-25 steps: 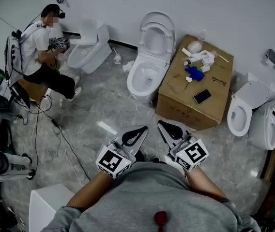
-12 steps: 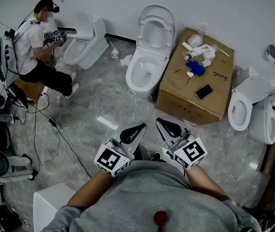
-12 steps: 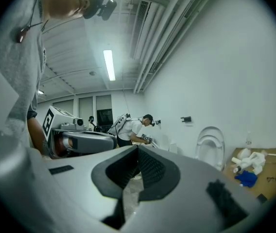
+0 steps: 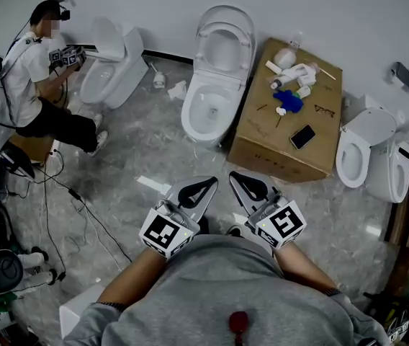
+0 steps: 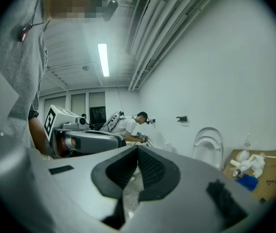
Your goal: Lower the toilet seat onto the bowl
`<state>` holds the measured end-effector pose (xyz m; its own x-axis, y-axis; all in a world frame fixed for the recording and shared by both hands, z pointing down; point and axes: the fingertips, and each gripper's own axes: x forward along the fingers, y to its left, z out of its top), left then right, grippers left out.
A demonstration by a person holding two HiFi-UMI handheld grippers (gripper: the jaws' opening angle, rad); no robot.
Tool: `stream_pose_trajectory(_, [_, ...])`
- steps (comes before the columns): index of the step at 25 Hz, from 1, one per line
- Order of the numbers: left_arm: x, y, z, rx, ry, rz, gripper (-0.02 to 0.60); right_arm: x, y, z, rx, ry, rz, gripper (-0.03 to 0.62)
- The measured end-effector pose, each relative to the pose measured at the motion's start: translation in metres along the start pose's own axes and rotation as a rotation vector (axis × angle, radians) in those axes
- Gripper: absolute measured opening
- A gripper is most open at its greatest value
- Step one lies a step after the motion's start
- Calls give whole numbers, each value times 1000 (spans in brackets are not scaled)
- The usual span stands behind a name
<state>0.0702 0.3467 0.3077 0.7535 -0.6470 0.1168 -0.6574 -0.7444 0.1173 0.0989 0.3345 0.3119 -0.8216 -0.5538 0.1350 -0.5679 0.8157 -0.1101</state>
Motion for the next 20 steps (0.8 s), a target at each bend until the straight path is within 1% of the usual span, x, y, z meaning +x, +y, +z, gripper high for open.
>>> stream_pose_trajectory(6, [2, 49, -1, -4, -6, -48, 9, 47, -9, -1, 2, 26, -28, 14])
stream_pose_trajectory(13, [-7, 95, 1, -14, -14, -88, 9, 94, -11, -2, 9, 46, -69, 14])
stream_pose_trajectory(17, [-9, 125, 0, -18, -6, -113, 9, 123, -18, 2, 22, 49, -97, 14])
stream_pose_trajectory(20, [-14, 140, 0, -15, 5, -131, 9, 137, -18, 6, 28, 49, -111, 14])
